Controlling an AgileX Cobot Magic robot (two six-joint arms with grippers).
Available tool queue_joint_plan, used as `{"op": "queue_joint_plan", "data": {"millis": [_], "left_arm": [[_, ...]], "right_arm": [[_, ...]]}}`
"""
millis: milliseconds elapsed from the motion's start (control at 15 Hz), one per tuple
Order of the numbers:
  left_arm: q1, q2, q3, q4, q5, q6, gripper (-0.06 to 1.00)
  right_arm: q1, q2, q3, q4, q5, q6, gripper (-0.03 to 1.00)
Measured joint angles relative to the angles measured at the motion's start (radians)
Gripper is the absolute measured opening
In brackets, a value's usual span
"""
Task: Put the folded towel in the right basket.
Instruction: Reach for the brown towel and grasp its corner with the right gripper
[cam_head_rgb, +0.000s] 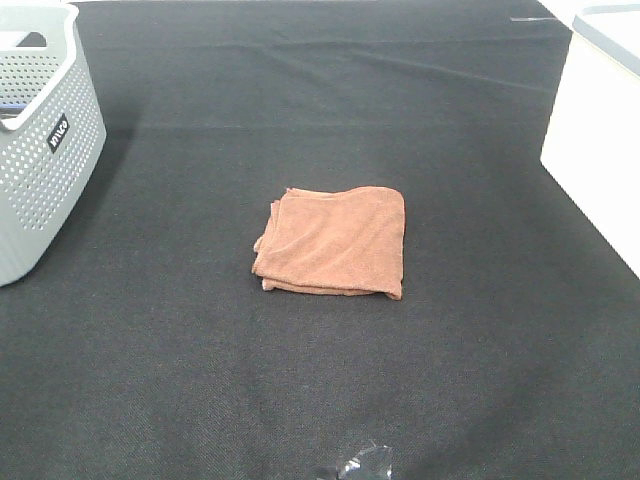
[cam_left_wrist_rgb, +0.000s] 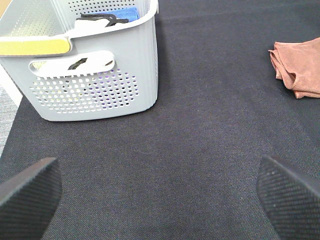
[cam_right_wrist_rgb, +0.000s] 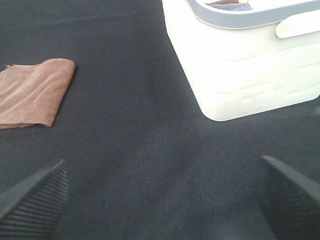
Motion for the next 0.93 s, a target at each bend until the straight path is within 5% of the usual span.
{"op": "queue_joint_plan", "data": {"millis": [933], "left_arm": [[0.0, 0.0, 0.0, 0.0, 0.0, 0.0, 0.99]], "right_arm": [[0.0, 0.0, 0.0, 0.0, 0.0, 0.0, 0.97]]}}
